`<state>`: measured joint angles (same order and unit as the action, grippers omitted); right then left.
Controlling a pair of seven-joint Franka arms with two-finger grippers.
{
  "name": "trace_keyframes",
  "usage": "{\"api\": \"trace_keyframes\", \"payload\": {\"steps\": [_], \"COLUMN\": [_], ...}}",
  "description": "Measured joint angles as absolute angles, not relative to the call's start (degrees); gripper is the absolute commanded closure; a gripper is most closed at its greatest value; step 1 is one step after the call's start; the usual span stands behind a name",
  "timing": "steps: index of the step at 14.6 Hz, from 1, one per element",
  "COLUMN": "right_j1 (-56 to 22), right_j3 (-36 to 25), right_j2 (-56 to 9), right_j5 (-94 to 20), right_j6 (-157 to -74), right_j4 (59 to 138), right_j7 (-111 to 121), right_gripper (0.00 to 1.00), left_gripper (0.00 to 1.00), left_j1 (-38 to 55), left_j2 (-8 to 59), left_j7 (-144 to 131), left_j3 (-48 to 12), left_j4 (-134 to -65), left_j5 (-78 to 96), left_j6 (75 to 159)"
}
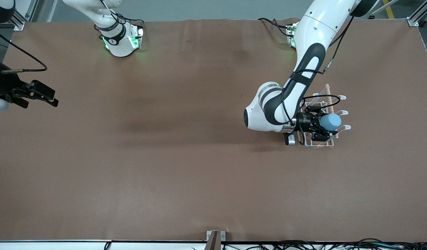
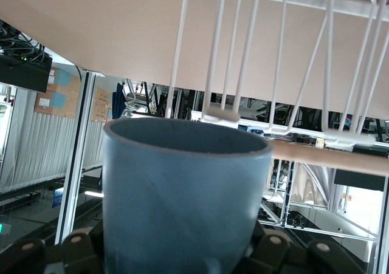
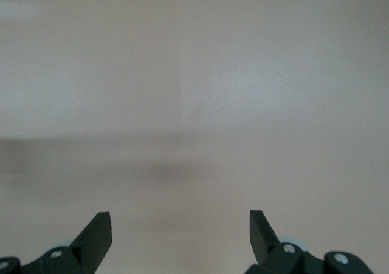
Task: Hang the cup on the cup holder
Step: 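Lower the cup with the left gripper onto a rack hook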
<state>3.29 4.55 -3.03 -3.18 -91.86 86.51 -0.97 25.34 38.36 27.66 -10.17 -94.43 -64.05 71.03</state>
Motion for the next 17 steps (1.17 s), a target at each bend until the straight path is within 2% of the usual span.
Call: {"api": "trace_keyframes", "payload": {"steps": [3,17], "right_j1": [3.29,3.82], "right_j3": [4.55,4.28], "right_j2": [-3.11,-3.00], "right_j5": [-3.18,-3.14], "right_j6": [-91.33,-87.31], "right_j4": [86.52,85.93], "right_j7": [-0.97,-1.06], "right_gripper": [0.00,0.00], "left_gripper": [0.22,0.23], "left_j1": [25.80,24.92], "left_j2": [38.74,38.73], "left_j7": [26.93,26.93], "left_j3": [-10.20,-10.19], "left_j4": [-94.43,-94.77], "left_j5": [-64.60,-64.64], "left_j6": [70.58,69.72]}}
